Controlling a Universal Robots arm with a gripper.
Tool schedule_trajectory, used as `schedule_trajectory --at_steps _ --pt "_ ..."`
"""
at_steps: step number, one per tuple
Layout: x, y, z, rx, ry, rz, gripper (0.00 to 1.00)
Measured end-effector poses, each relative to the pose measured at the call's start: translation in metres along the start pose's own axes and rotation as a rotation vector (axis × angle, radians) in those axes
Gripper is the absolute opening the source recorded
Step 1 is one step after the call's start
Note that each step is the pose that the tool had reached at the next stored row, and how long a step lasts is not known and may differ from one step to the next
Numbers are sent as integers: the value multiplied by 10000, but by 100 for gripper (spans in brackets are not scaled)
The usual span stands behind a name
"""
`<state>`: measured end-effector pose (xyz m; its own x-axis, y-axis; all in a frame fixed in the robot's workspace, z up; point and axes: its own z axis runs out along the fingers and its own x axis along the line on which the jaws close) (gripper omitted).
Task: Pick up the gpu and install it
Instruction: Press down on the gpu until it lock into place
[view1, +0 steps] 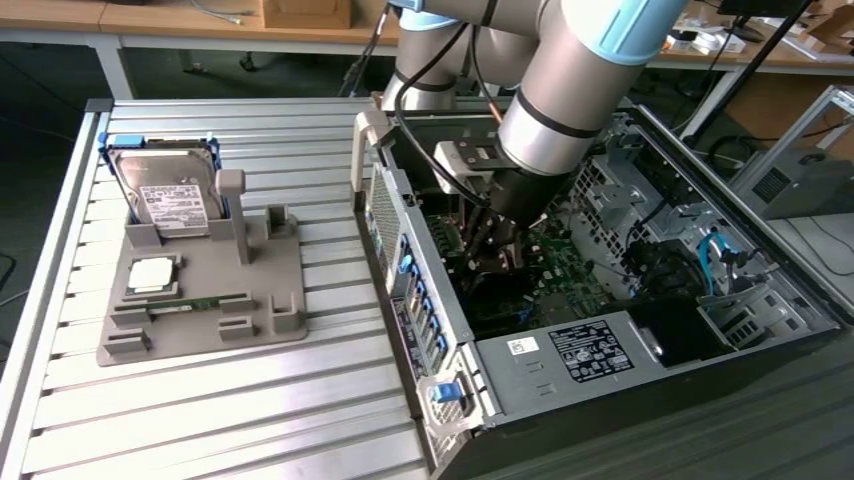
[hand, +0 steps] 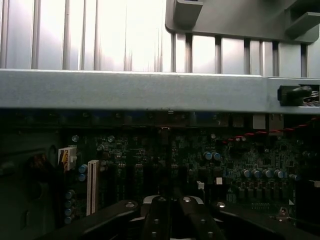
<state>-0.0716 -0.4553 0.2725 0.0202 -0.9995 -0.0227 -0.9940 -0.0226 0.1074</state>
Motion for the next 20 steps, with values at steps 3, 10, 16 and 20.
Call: schedule_trajectory --at_steps 3,10,16,20 --pt "1 -17 -67 -9 17 2 10" --pt "7 -318 -106 -119 -12 0 10" --pt "13 -648 -140 -344 -29 5 10" --pt "17 -831 -156 -485 -36 6 10"
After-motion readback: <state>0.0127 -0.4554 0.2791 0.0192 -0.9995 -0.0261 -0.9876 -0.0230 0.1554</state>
